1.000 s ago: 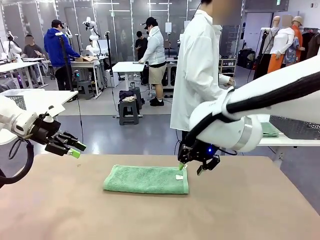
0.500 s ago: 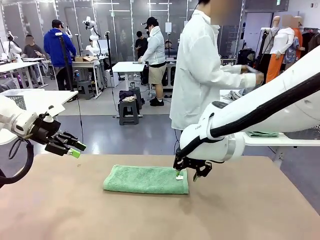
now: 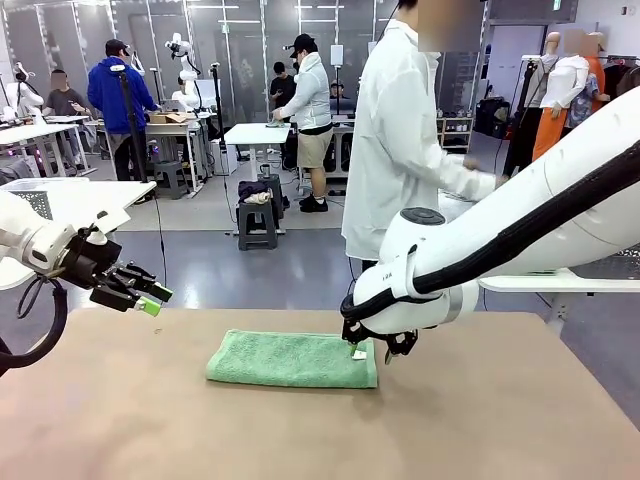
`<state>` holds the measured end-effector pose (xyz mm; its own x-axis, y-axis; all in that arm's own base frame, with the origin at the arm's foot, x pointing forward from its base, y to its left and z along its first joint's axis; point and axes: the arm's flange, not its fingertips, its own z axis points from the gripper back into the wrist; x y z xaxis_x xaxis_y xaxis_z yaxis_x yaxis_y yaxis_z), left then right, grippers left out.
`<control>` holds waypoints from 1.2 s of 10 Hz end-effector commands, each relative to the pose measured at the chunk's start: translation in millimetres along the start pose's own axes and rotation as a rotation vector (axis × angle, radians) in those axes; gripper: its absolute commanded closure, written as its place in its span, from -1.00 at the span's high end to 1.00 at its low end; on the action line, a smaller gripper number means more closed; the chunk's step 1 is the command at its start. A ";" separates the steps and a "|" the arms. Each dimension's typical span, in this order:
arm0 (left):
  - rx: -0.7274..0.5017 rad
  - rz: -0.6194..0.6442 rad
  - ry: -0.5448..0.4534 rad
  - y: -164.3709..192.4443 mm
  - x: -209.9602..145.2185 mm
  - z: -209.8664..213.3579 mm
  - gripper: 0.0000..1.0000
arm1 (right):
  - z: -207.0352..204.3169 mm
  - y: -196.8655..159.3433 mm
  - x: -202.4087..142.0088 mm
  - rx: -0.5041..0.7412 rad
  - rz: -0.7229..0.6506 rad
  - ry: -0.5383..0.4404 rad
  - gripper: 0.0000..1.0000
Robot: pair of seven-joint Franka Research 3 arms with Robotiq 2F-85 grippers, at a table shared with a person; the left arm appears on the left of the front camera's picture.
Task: Fold the towels and place them in the basket.
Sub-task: When a person lays out a Towel with hook on the table, fold it in half twice.
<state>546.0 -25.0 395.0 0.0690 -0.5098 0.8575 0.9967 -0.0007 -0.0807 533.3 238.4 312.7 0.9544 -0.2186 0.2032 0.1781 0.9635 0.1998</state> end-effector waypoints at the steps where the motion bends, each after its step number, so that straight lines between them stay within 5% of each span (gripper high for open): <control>1: 0.004 -0.003 0.001 -1.4 1.9 1.5 0.23 | -7.8 18.0 1.2 -0.051 -0.030 -0.029 0.50; 5: 0.004 -0.003 0.001 -1.4 1.9 1.5 0.23 | -22.0 25.0 1.4 -0.098 -0.013 -0.019 0.12; 6: 0.004 -0.003 0.001 -1.4 1.9 1.5 0.23 | -23.3 26.2 2.0 -0.103 -0.017 -0.025 -0.19; 12: 0.004 -0.003 0.001 -1.4 1.9 1.5 0.23 | -30.0 29.8 2.0 -0.146 -0.028 -0.008 -0.19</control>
<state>546.0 -25.0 395.0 0.0690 -0.5098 0.8575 0.9967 -0.0007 -0.0807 544.1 261.3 293.2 0.9574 -0.2150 0.1928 0.1982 0.9748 0.1024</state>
